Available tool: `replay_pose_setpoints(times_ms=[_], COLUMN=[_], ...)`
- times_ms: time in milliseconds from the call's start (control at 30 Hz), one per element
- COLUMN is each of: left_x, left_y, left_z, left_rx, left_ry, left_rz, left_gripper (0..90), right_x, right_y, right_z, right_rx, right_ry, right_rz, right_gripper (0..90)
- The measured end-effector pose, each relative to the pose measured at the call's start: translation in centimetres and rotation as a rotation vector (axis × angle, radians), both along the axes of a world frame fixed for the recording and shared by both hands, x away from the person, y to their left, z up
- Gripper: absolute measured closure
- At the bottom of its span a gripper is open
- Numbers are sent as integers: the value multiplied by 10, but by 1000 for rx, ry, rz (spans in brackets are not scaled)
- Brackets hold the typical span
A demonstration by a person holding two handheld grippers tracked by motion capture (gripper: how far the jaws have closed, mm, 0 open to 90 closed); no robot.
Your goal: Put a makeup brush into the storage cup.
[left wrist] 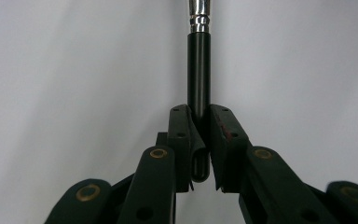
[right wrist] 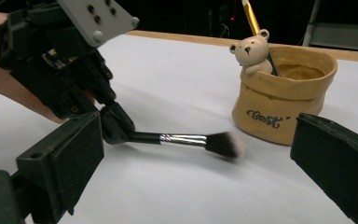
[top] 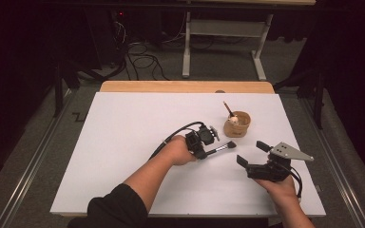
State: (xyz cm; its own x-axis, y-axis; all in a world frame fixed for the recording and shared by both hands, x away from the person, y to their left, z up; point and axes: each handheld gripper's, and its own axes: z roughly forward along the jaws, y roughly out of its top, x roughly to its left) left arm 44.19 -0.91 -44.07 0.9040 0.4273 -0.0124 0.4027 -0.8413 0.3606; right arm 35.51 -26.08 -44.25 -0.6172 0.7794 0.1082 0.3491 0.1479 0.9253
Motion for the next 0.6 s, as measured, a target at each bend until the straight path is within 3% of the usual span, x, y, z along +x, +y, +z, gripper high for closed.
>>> replay_pose_setpoints(times_ms=[600], left_x=[-15], left_y=[78], left_z=[6], left_rx=[21], left_ry=[-5], left_rz=[124], left_gripper=[793], right_x=[-2], right_y=[3], right_z=[1], right_rx=[-7], right_ry=[-19], right_rz=[19], right_gripper=[3])
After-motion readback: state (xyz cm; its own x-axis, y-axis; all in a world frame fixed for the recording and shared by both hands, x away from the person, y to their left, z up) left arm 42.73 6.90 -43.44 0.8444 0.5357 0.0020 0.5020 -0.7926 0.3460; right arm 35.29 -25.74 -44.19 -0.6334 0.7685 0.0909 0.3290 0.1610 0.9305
